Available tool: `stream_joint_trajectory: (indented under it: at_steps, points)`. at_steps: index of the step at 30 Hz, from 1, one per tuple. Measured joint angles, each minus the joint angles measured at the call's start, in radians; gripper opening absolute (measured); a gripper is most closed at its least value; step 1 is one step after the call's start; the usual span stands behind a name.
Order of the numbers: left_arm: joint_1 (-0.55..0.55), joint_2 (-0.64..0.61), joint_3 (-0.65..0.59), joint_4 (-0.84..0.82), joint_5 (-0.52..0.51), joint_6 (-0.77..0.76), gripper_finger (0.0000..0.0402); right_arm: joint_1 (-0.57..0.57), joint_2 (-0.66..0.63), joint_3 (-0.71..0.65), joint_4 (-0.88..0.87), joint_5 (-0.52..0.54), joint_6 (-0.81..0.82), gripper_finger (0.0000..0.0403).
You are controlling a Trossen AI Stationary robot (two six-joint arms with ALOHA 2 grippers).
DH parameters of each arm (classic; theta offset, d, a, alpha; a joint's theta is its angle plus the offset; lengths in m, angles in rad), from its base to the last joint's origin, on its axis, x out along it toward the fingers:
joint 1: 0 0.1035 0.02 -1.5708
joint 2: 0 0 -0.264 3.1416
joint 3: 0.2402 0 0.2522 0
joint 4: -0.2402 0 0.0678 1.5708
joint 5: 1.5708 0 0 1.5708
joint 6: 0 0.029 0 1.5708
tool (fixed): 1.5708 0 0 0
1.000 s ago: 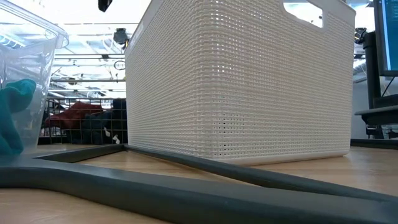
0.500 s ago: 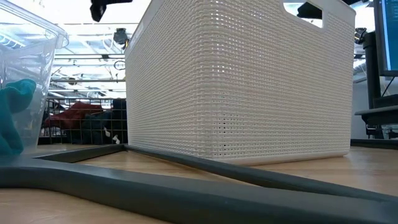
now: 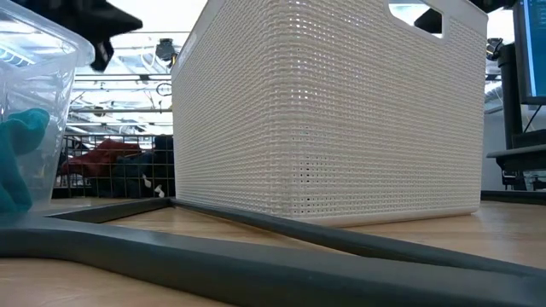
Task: Pick & Place Cloths
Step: Return to Home Position
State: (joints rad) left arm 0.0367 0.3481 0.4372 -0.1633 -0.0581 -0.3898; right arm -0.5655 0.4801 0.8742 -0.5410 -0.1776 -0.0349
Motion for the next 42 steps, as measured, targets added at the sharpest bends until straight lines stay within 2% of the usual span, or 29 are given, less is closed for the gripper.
stream_joint_trajectory:
  at_steps: [8, 14, 28, 36, 42]
  points:
    - [-0.016, -0.022, -0.082, -0.009, 0.008, -0.085, 0.0017, 0.000, 0.000, 0.000, -0.017, -0.005, 0.023, 0.0105]
    - [-0.022, -0.021, -0.083, -0.043, 0.081, -0.082, 0.0017, 0.000, 0.000, 0.000, -0.017, -0.006, 0.023, 0.0105]
    - [-0.022, -0.021, -0.083, -0.042, 0.083, -0.108, 0.0017, 0.000, 0.000, 0.000, -0.017, -0.006, 0.062, 0.0105]
    - [-0.020, -0.021, -0.083, -0.013, 0.031, -0.071, 0.0017, 0.000, 0.001, 0.000, 0.028, -0.007, 0.029, 0.0105]
    - [-0.037, -0.021, -0.083, 0.063, 0.165, 0.133, 0.0017, 0.000, 0.000, -0.010, 0.037, -0.010, 0.102, 0.0105]
